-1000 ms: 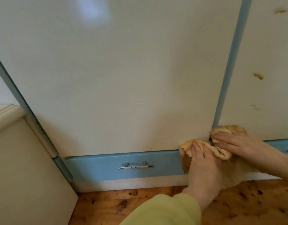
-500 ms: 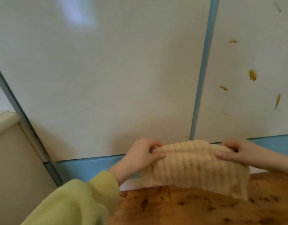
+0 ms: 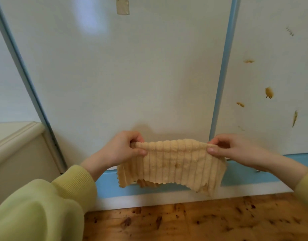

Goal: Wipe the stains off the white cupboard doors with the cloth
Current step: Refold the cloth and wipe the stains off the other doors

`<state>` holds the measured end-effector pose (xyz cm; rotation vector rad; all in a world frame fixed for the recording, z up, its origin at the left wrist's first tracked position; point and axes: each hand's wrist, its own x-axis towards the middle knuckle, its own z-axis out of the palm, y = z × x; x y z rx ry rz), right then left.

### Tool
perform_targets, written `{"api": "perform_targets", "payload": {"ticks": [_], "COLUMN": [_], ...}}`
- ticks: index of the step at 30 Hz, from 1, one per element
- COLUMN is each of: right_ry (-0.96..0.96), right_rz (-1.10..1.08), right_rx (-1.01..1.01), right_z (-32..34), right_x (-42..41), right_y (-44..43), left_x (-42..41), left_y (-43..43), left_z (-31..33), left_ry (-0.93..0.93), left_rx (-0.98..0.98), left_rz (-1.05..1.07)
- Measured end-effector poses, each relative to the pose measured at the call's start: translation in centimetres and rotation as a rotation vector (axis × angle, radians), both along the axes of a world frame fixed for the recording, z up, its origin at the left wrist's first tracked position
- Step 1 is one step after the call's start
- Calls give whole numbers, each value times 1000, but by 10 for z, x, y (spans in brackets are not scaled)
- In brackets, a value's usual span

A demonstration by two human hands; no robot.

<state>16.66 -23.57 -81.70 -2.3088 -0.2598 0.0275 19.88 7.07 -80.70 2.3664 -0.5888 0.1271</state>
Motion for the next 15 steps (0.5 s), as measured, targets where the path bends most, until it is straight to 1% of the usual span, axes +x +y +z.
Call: {"api": "perform_targets", "payload": {"ticks": [4,7,9,12,15], "right_ry": [-26,-68,-58,0,27], "right_rz": [9,19,3,-18,-7], "right_rx": [-115,-225,-268,-228,-159], "right_z": [11,15,19,25,30], "right_x": [-4,-8,-10,-14,-17], "right_y": [5,7,6,3,0], "left_x": [-5,-8,-11,-17,-17], "left_y": [3,8,12,16,21], "left_z": [1,0,-1,-2,-3], "left_ry": [-14,64,151,286,291], "left_rx": [48,85,63,-4,-25], "left_rz": [3,-20,-82,-155,-121]}}
